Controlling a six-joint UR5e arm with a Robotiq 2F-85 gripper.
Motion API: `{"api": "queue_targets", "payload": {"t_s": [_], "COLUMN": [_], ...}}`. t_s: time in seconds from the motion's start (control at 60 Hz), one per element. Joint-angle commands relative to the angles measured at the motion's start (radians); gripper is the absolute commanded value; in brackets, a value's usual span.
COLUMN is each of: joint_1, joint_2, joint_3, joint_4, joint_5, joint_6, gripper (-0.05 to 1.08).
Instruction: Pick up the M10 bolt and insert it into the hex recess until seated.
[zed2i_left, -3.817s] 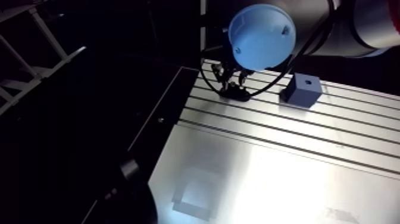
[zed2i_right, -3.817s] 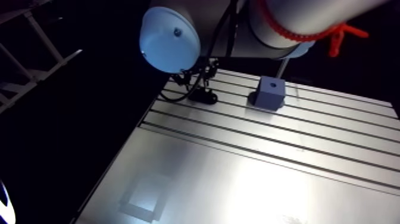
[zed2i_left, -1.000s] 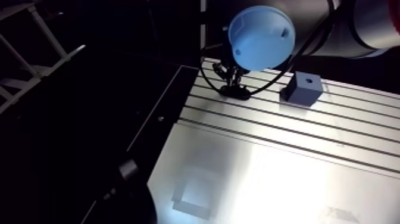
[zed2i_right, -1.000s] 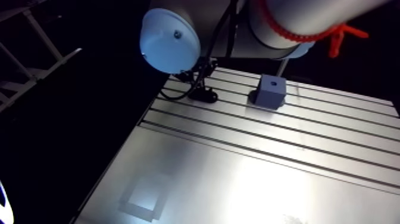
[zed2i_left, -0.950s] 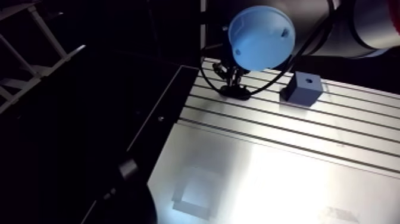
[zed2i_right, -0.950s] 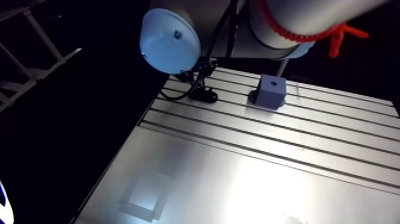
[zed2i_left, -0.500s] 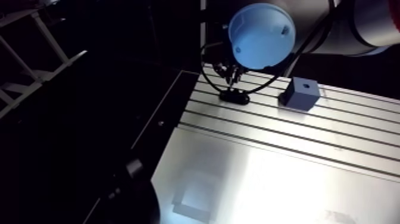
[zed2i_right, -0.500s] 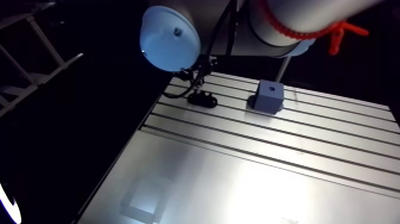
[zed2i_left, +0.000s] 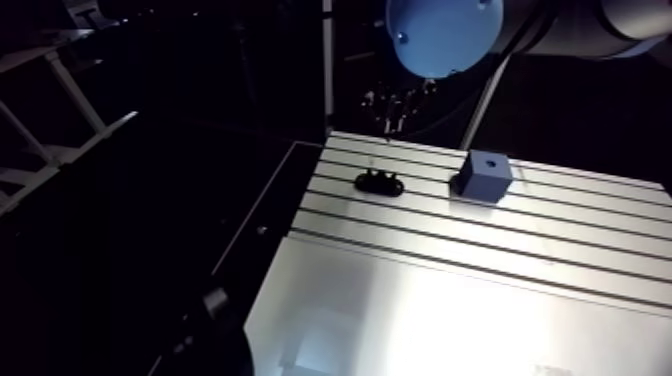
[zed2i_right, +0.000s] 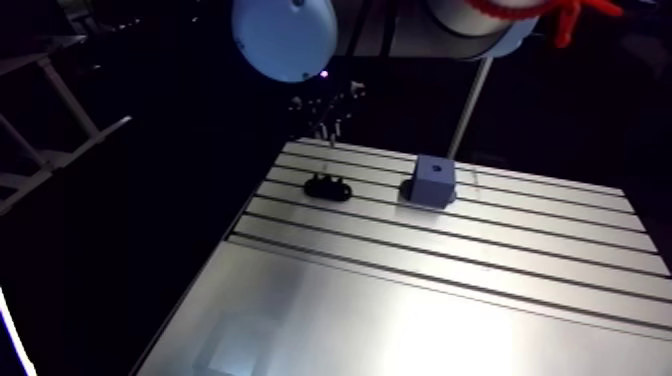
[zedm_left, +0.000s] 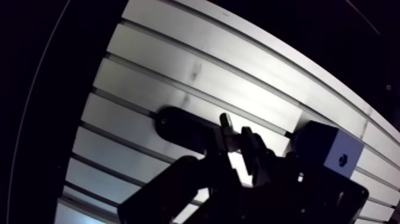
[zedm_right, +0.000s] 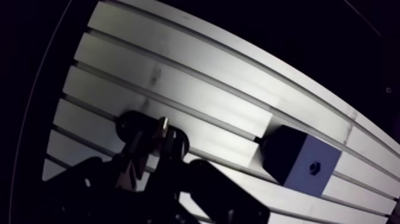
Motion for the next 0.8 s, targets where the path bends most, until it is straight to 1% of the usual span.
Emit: {"api": "queue_targets", "payload": {"t_s": [0.017, 0.05, 0.067, 0.083, 0.133, 0.15, 0.183, 0.2, 0.217, 0.233, 0.25, 0.267, 0.283, 0.333, 0.367, 0.45, 0.5, 0.517, 0.533, 0.55, 0.583, 0.617, 0.667, 0.7, 0.75, 0.8], "joint_1": [-0.03, -0.036, -0.036, -0.044, -0.053, -0.059, -0.063, -0.063, -0.069, -0.069, -0.074, -0.074, -0.077, -0.079, -0.084, -0.098, -0.122, -0.122, -0.137, -0.137, -0.162, -0.167, -0.172, -0.182, -0.206, -0.217], "joint_2": [-0.033, -0.039, -0.039, -0.043, -0.045, -0.047, -0.046, -0.046, -0.047, -0.047, -0.047, -0.047, -0.047, -0.046, -0.045, -0.045, -0.045, -0.045, -0.045, -0.045, -0.045, -0.044, -0.043, -0.042, -0.043, -0.042], "joint_3": [-0.068, -0.093, -0.093, -0.104, -0.117, -0.133, -0.146, -0.146, -0.16, -0.16, -0.176, -0.176, -0.19, -0.204, -0.228, -0.248, -0.269, -0.269, -0.279, -0.279, -0.3, -0.307, -0.31, -0.311, -0.312, -0.314], "joint_4": [0.149, 0.211, 0.211, 0.236, 0.258, 0.279, 0.299, 0.299, 0.328, 0.328, 0.358, 0.358, 0.39, 0.417, 0.45, 0.466, 0.494, 0.494, 0.517, 0.517, 0.565, 0.585, 0.596, 0.6, 0.608, 0.609], "joint_5": [0.004, 0.009, 0.009, 0.015, 0.018, 0.024, 0.027, 0.027, 0.029, 0.029, 0.031, 0.031, 0.031, 0.031, 0.034, 0.031, 0.031, 0.031, 0.031, 0.031, 0.03, 0.027, 0.025, 0.026, 0.022, 0.021], "joint_6": [0.027, 0.033, 0.033, 0.033, 0.033, 0.029, 0.023, 0.023, 0.018, 0.018, 0.016, 0.016, 0.015, 0.007, -0.04, -0.107, -0.154, -0.154, -0.171, -0.171, -0.197, -0.215, -0.238, -0.263, -0.315, -0.342], "gripper": [0.97, 0.98, 0.98, 0.98, 0.98, 0.98, 0.98, 0.98, 0.99, 0.99, 0.99, 0.99, 0.99, 1.0, 1.0, 1.0, 1.0, 1.0, 1.0, 1.0, 1.0, 1.0, 1.01, 1.01, 1.03, 1.04]}}
